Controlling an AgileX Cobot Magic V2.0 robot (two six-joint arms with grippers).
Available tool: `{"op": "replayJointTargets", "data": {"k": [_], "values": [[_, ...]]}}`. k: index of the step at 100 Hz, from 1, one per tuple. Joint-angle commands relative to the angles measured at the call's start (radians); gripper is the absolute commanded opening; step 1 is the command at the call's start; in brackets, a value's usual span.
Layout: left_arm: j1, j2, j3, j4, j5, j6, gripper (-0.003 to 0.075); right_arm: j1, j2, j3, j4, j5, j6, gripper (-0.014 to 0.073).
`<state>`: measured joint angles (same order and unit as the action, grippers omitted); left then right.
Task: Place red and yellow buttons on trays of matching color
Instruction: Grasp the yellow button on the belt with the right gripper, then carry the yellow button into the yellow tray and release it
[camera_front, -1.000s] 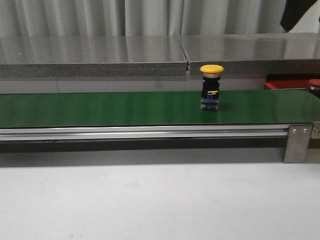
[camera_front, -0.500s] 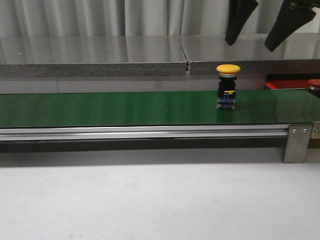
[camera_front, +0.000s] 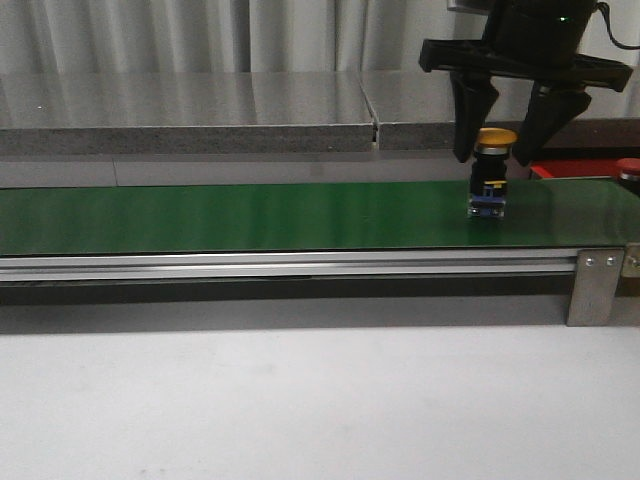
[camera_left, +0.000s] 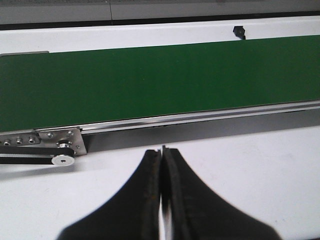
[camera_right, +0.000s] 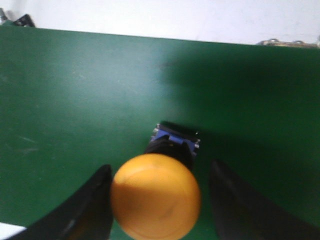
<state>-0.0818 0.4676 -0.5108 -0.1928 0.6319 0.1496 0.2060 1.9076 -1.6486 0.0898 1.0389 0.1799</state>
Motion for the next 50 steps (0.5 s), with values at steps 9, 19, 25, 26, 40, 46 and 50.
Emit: {"op": "replayJointTargets", "data": {"k": [9, 19, 25, 26, 40, 46, 50], "values": [[-0.009, 0.002, -0.027, -0.016, -0.072, 0.0, -0.0019, -0.002, -0.055, -0.032, -0.031, -0.026, 0.01, 0.0167], [-0.009, 0.002, -0.027, -0.016, -0.072, 0.0, -0.0019, -0.002, -0.058, -0.032, -0.044, -0.018, 0.01, 0.0125], [-0.009, 0.002, -0.027, -0.016, -0.072, 0.0, -0.0019, -0.002, -0.07, -0.026, -0.063, -0.013, 0.01, 0.0123], [-0.009, 0.002, -0.027, -0.016, -0.072, 0.0, -0.0019, -0.002, -0.072, -0.025, -0.068, -0.015, 0.01, 0.0123], [-0.009, 0.002, -0.027, -0.016, -0.072, 0.0, -0.0019, -0.002, -0.138, 0.01, -0.126, -0.02, 0.01, 0.0123], [-0.009, 0.002, -0.027, -0.016, -0.072, 0.0, -0.0019, -0.004, -0.173, 0.028, -0.15, -0.014, 0.01, 0.0123], [-0.009, 0.002, -0.027, -0.016, -0.072, 0.0, -0.0019, -0.004, -0.192, 0.039, -0.169, -0.008, 0.01, 0.0123]]}}
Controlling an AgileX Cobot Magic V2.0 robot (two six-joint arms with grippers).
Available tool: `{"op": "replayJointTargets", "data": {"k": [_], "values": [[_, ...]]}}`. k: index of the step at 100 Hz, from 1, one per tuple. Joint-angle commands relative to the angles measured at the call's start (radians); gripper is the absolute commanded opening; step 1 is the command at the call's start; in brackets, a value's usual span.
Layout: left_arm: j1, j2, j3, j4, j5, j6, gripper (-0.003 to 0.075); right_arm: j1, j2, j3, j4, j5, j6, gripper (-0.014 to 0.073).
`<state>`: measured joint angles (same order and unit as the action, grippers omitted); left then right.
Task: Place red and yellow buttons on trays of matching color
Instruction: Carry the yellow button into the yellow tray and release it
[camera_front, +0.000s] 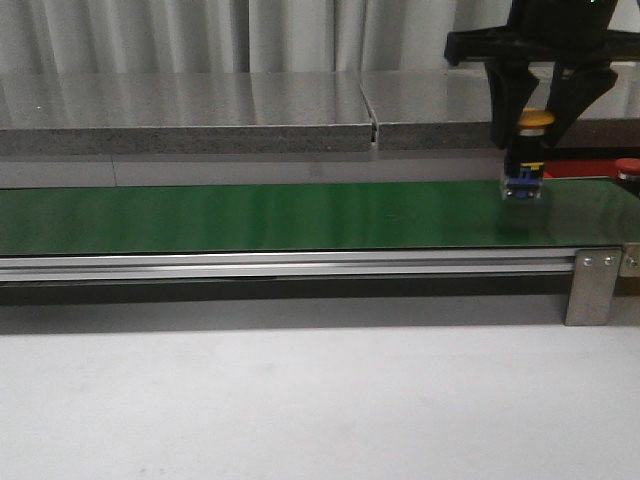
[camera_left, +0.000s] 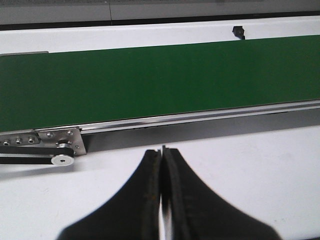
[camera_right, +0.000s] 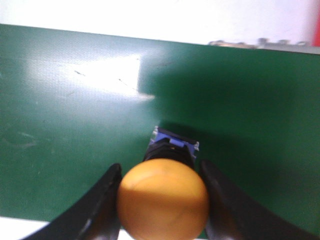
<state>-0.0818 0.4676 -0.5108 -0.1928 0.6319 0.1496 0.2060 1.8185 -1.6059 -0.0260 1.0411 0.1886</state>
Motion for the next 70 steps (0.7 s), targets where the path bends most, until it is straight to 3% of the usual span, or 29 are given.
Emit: {"op": "replayJointTargets", "data": {"k": [1, 16, 31, 70], "values": [[-0.009, 0.002, -0.027, -0.016, -0.072, 0.0, -0.0019, -0.004, -0.109, -0.001, -0.057, -0.008, 0.001, 0.0123], [-0.009, 0.002, -0.027, -0.016, -0.072, 0.0, -0.0019, -0.005, -0.175, 0.048, -0.144, 0.022, 0.0, 0.0123], [-0.009, 0.002, -0.027, -0.016, -0.072, 0.0, -0.0019, -0.041, -0.233, 0.088, -0.145, 0.042, -0.016, 0.0101], [-0.009, 0.002, -0.027, -0.016, -0.072, 0.0, -0.0019, -0.271, -0.346, 0.16, -0.08, 0.083, -0.103, -0.0001]]}}
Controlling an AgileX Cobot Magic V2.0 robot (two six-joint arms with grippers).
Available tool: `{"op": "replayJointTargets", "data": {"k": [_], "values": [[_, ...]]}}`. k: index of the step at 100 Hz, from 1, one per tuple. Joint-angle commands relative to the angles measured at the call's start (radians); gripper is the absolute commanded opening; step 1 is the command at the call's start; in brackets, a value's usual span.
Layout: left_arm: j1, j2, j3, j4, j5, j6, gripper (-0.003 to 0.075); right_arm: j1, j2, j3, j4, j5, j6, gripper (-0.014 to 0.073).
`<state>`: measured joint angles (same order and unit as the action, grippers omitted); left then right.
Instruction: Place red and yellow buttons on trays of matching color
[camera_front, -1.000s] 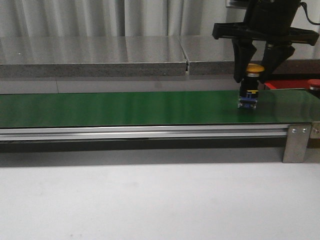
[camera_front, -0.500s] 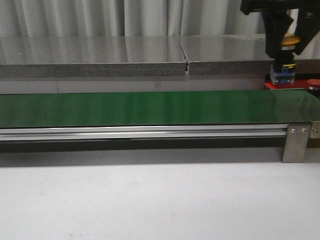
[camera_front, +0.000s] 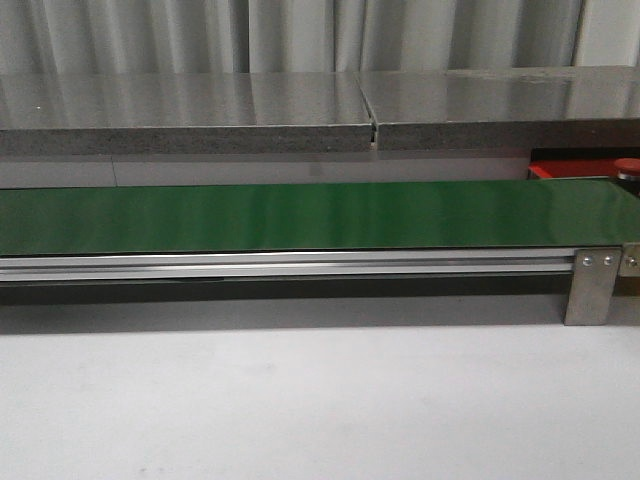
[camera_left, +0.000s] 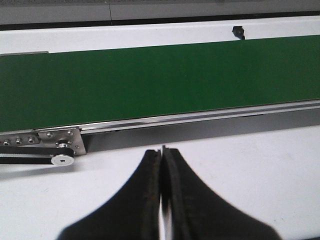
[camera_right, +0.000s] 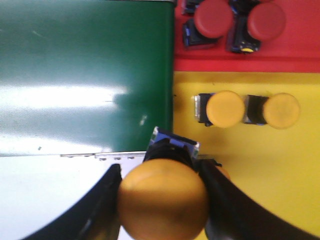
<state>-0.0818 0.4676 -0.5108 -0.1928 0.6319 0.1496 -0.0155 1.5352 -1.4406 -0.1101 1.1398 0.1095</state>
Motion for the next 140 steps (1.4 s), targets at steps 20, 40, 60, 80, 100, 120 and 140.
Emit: {"op": "replayJointTargets", "data": {"k": [20, 40, 60, 80, 100, 120, 140], "values": [[-0.009, 0.002, -0.027, -0.016, -0.072, 0.0, -0.0019, -0.181, -0.081, 0.06, 0.005, -0.028, -0.032, -0.0001], [-0.009, 0.002, -0.027, -0.016, -0.072, 0.0, -0.0019, -0.319, -0.081, 0.144, 0.019, -0.113, -0.032, -0.001], [-0.009, 0.002, -0.027, -0.016, -0.072, 0.0, -0.0019, -0.407, -0.077, 0.222, 0.063, -0.215, -0.032, -0.0039], [-0.009, 0.002, -0.027, -0.016, -0.072, 0.0, -0.0019, -0.409, -0.056, 0.288, 0.081, -0.315, -0.032, -0.0039], [-0.009, 0.002, -0.027, -0.016, -0.072, 0.0, -0.0019, -0.409, 0.017, 0.299, 0.094, -0.359, -0.032, -0.0039], [-0.009, 0.002, -0.027, -0.016, -0.072, 0.0, -0.0019, -0.409, 0.092, 0.299, 0.119, -0.384, -0.032, -0.0037], [-0.009, 0.002, -0.027, -0.016, -0.072, 0.0, -0.0019, -0.409, 0.136, 0.299, 0.122, -0.392, -0.032, 0.0011]]}}
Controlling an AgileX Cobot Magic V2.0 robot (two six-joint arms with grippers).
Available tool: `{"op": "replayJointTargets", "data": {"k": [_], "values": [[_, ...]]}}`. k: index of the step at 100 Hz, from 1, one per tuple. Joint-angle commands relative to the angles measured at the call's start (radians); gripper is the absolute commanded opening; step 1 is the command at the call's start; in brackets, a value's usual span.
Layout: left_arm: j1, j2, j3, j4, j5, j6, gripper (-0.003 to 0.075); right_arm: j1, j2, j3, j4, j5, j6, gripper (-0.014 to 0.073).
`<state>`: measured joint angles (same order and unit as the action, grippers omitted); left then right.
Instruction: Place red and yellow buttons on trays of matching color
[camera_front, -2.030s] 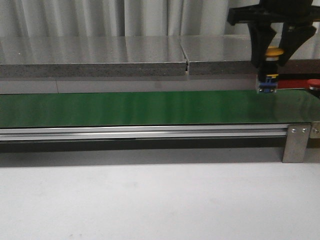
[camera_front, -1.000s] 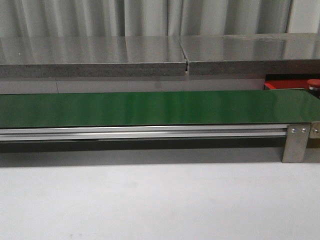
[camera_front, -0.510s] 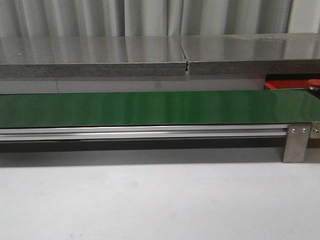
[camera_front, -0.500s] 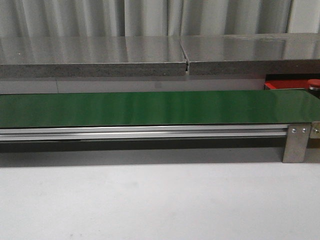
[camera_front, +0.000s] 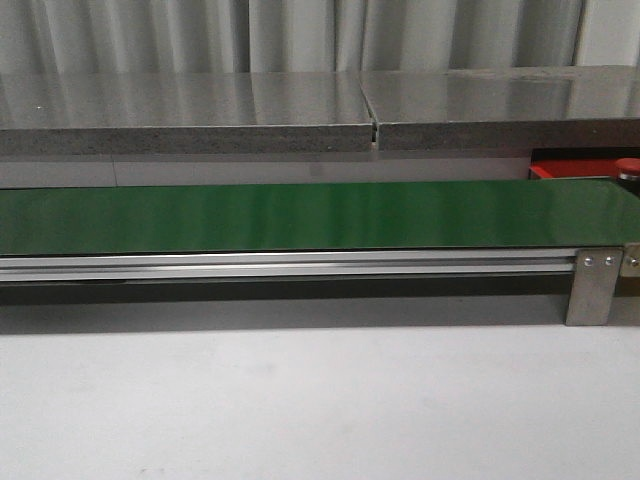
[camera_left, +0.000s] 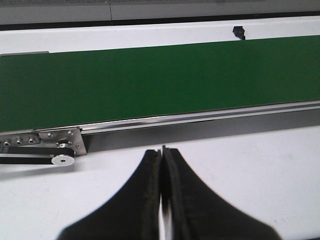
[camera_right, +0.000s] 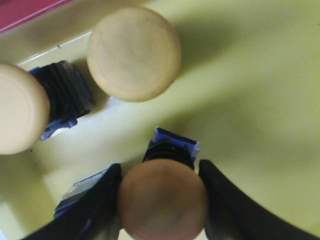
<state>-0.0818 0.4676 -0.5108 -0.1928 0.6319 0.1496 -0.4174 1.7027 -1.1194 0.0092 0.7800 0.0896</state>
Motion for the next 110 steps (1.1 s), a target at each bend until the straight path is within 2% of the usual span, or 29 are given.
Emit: {"op": "replayJointTargets", "data": {"k": [1, 9, 19, 26, 69, 79, 86, 93, 110], "values": [[-0.009, 0.002, -0.027, -0.016, -0.072, 0.0, -0.0019, -0.007, -0.03, -0.022, 0.004, -0.031, -0.012, 0.002], [-0.009, 0.002, -0.027, -0.016, -0.072, 0.0, -0.0019, -0.007, -0.029, -0.022, 0.004, -0.031, -0.012, 0.0169], [-0.009, 0.002, -0.027, -0.016, -0.072, 0.0, -0.0019, -0.007, -0.029, -0.022, 0.004, -0.035, -0.012, 0.0424], [-0.009, 0.002, -0.027, -0.016, -0.072, 0.0, -0.0019, -0.007, -0.029, -0.022, 0.004, -0.036, -0.012, 0.051], [-0.009, 0.002, -0.027, -0.016, -0.072, 0.0, -0.0019, -0.006, -0.096, -0.022, -0.031, -0.064, -0.012, 0.0518], [-0.009, 0.002, -0.027, -0.016, -0.072, 0.0, -0.0019, -0.005, -0.149, -0.022, -0.059, -0.065, -0.012, 0.0493], [-0.009, 0.002, -0.027, -0.016, -0.072, 0.0, -0.0019, -0.001, -0.188, -0.022, -0.062, -0.065, -0.014, 0.0434], [-0.009, 0.002, -0.027, -0.016, -0.072, 0.0, -0.0019, 0.014, -0.225, -0.022, -0.062, -0.065, -0.029, 0.0339], [-0.009, 0.002, -0.027, -0.016, -0.072, 0.0, -0.0019, 0.09, -0.3, -0.022, -0.061, -0.06, -0.036, 0.0017]]}}
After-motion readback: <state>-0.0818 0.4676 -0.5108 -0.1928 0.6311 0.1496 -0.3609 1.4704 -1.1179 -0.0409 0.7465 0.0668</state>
